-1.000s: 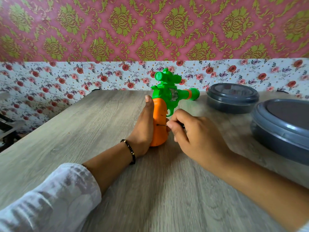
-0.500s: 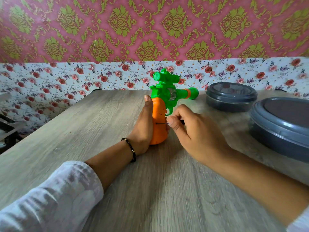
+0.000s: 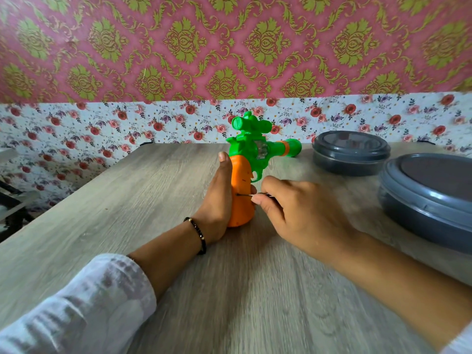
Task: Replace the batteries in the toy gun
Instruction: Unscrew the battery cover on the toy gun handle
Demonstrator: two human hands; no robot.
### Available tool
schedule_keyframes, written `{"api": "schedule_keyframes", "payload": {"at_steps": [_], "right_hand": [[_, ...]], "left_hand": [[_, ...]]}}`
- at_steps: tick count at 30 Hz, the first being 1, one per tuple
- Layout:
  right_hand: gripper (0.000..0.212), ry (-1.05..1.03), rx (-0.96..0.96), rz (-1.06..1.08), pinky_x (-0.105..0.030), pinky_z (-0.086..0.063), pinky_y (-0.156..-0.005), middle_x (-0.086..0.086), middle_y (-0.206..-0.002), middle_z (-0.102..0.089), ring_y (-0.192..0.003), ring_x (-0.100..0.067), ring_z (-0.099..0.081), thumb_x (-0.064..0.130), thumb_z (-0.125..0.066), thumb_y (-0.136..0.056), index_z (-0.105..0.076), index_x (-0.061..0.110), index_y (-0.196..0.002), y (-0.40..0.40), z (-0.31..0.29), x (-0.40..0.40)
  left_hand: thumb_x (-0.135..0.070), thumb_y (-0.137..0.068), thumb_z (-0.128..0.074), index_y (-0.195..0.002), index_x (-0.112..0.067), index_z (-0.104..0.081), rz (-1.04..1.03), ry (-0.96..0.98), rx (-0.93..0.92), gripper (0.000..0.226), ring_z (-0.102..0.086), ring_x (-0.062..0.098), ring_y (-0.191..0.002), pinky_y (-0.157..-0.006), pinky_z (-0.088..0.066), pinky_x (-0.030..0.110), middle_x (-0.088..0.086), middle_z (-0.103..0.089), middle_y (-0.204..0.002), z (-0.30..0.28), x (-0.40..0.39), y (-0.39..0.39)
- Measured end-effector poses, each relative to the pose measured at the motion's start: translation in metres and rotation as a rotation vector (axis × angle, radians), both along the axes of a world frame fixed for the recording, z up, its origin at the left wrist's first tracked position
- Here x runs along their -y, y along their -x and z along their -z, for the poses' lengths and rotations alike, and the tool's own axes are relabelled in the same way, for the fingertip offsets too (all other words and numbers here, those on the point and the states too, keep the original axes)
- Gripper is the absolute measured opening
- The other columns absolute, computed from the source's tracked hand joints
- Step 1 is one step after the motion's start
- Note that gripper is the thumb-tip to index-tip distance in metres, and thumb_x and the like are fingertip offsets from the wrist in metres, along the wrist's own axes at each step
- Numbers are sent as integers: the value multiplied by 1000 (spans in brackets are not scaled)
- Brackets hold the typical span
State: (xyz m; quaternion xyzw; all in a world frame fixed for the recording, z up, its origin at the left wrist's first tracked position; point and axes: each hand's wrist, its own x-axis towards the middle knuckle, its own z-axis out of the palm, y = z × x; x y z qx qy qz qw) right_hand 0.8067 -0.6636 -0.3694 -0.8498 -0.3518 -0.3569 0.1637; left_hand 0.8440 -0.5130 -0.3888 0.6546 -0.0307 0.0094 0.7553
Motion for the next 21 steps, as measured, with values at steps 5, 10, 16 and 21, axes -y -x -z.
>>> {"api": "schedule_keyframes", "payload": {"at_steps": [5, 10, 16, 21], "right_hand": [[19, -69, -25, -14, -29, -39, -41, 0, -62, -62, -50, -23, -54, 34, -52, -87, -56, 16, -81, -1, -1, -1], [17, -133, -117, -44, -33, -42, -46, 2, -70, -61, -58, -20, -53, 31, -52, -87, -57, 15, -83, -1, 0, -2], [37, -109, -164, -61, -25, -26, -42, 12, -55, -42, -46, -8, -39, 50, -33, -92, -51, 19, -84, 5, 0, -2], [34, -86, -103, 11, -20, -14, -42, 13, -52, -33, -41, -10, -33, 41, -31, -93, -51, 18, -78, 4, 1, -1]], "left_hand": [[-87, -68, -26, -131, -17, -52, 16, 38, -9, 98, -60, 40, -111, -101, -42, 58, 24, -64, -118, 1, 0, 1], [-77, -68, -25, -134, -17, -50, 8, 17, 36, 92, -62, 36, -110, -98, -47, 52, 19, -66, -117, -2, 2, 3], [-85, -73, -23, -133, -18, -50, -3, -41, 3, 94, -64, 36, -105, -98, -47, 53, 21, -65, -115, 0, -1, 1], [-83, -75, -20, -132, -18, -50, -1, -24, 12, 91, -63, 40, -103, -96, -48, 53, 27, -62, -116, -1, 1, 2]]}}
